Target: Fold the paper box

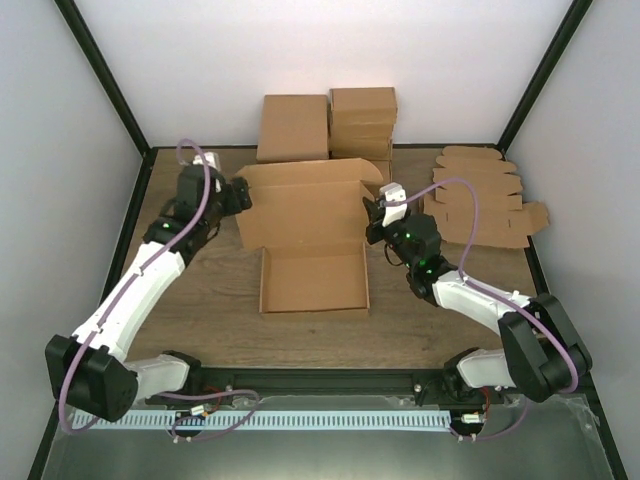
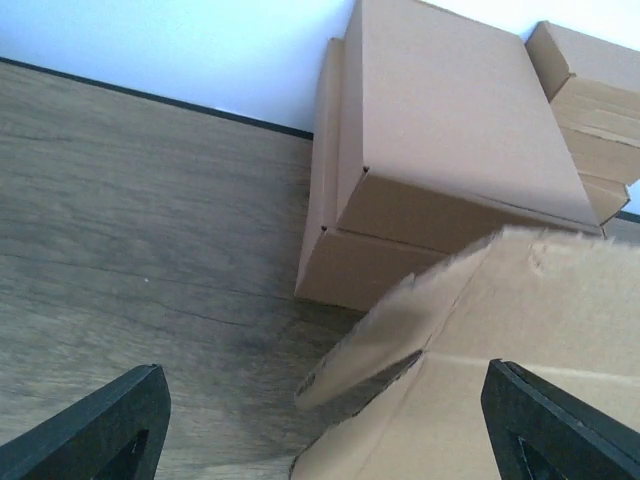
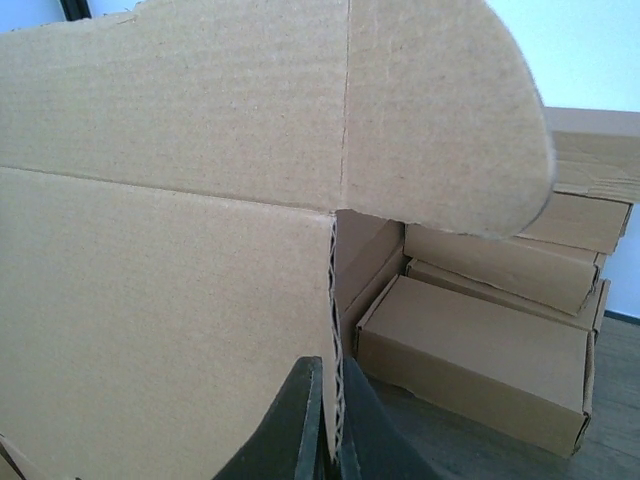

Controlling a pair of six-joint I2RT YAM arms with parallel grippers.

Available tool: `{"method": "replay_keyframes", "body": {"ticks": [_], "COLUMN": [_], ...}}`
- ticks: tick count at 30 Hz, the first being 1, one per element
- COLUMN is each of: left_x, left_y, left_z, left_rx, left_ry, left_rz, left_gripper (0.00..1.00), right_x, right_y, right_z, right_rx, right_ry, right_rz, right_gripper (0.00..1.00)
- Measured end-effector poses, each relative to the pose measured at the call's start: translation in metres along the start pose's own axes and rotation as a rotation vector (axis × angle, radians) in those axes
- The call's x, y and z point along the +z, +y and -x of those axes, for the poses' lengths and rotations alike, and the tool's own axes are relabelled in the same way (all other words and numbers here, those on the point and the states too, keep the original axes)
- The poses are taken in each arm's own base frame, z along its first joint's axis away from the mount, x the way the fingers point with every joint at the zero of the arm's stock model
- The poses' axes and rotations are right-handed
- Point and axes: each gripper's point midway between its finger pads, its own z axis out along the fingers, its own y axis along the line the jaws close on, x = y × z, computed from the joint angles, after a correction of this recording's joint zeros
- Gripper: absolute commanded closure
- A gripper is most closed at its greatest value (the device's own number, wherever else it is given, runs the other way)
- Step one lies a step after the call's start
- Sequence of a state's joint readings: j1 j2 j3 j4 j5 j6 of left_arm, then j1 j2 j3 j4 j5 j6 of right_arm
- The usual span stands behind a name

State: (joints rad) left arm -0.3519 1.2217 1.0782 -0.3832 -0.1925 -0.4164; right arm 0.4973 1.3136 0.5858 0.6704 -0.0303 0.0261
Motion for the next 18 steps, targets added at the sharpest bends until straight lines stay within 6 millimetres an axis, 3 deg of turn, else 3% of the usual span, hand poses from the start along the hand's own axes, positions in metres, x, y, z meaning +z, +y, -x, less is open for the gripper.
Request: {"method": "replay_keyframes", "body": {"ticks": [4, 7, 12, 18], "left_x": [-0.012, -0.014, -0.003, 0.015], "left_y": [0.000, -0.008, -0.015, -0.007], "left_z": [0.023, 0.030, 0.009, -0.020], "left_rx": [0.039, 0.093, 0.195, 0.251], "left_ry": [0.010, 0.025, 0.127, 0.243], "left_rz": [-0.013, -0.077, -0.201, -0.191], "left_gripper": [0.14, 0.18, 0.24, 0.37], "right_x": [-0.001, -0.001, -0.001, -0.001], "right_y": [0.002, 0.003, 0.003, 0.003], "right_z": [0.001, 0.002, 0.002, 0.001], "right_rx": [-0.020, -0.031, -0.034, -0.034], "right_ry": [-0.015, -0.021, -0.020, -0.017], "right_rz": [0.009, 0.015, 0.015, 0.018], "right_gripper": [0.99, 0.99, 0.99, 0.99]}}
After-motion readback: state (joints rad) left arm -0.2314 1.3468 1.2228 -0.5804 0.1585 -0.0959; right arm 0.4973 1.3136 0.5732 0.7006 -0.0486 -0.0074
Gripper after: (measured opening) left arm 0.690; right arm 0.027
